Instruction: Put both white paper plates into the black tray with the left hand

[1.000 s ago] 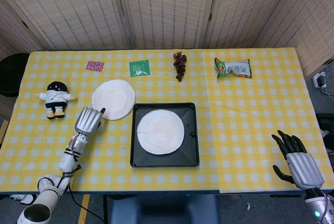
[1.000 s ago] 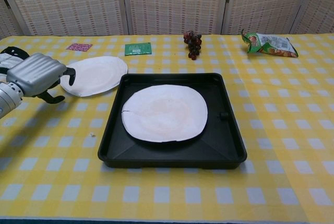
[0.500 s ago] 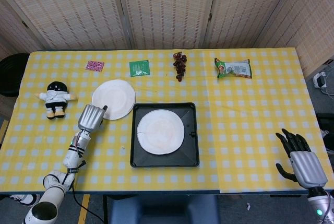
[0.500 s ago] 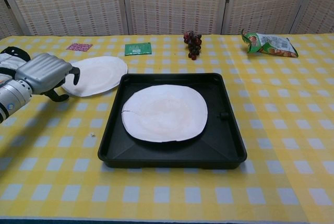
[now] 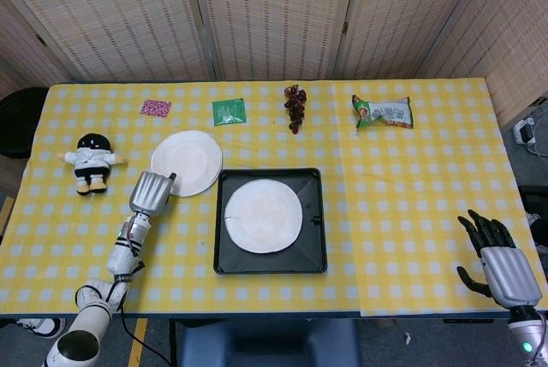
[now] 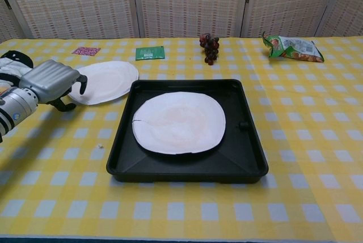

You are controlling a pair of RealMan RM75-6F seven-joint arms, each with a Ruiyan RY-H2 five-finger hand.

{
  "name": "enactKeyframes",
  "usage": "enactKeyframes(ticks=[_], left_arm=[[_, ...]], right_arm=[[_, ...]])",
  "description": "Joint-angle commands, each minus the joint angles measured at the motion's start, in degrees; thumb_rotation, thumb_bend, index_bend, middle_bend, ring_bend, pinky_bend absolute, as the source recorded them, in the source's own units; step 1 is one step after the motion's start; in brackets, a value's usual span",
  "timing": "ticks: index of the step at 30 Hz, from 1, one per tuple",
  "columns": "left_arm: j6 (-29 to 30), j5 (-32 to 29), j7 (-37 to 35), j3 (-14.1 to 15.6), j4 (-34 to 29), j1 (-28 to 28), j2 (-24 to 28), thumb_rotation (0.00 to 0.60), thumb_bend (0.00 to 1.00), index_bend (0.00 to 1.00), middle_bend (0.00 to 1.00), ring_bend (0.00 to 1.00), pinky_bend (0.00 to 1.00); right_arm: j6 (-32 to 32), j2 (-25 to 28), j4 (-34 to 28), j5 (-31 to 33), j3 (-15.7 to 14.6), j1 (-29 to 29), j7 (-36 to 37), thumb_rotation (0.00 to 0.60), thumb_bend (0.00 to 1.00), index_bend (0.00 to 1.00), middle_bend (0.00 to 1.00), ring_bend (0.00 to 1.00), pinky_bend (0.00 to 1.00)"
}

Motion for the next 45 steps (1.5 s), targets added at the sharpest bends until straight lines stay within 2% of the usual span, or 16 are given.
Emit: enactKeyframes(ticks=[1, 14, 24, 32, 45], left_arm=[[-0.33, -0.16, -0.09, -0.04, 0.02, -0.14, -0.24, 0.6, 0.32, 0.5, 1.0, 1.0, 1.0], [-2.05, -1.28, 1.02, -0.52, 0.95, -1.2, -1.62, 0.6, 0.33, 0.52, 1.0, 1.0, 1.0], [-0.51, -2.38, 1.64, -1.31, 1.23, -1.28, -2.05, 0.6, 0.42, 0.61, 1.0, 1.0, 1.0], [0.04, -2.69, -0.12, -1.45, 1.01, -1.44, -2.44, 0.6, 0.45, 0.62, 1.0, 1.0, 1.0], [8.13, -3.48, -6.83, -2.31, 0.39, -0.78, -2.06, 0.6, 0.49, 0.64, 1.0, 1.0, 1.0]], right_arm=[[0.19, 0.07, -0.02, 0.12, 0.07, -0.12, 0.02, 0.6, 0.38, 0.0, 0.0, 0.0, 0.0], [0.79, 0.33, 0.01, 0.59, 0.36, -0.55, 0.17, 0.6, 0.38, 0.0, 0.0, 0.0, 0.0], [0.39, 0.36, -0.03, 0.65, 0.29, -0.44, -0.05, 0.6, 0.38, 0.0, 0.0, 0.0, 0.0], [0.46, 0.34, -0.04, 0.72, 0.37, -0.48, -0.18, 0.6, 0.38, 0.0, 0.0, 0.0, 0.0], [0.05, 0.28, -0.1, 0.44, 0.18, -0.31, -0.35, 0.6, 0.38, 0.0, 0.0, 0.0, 0.0]])
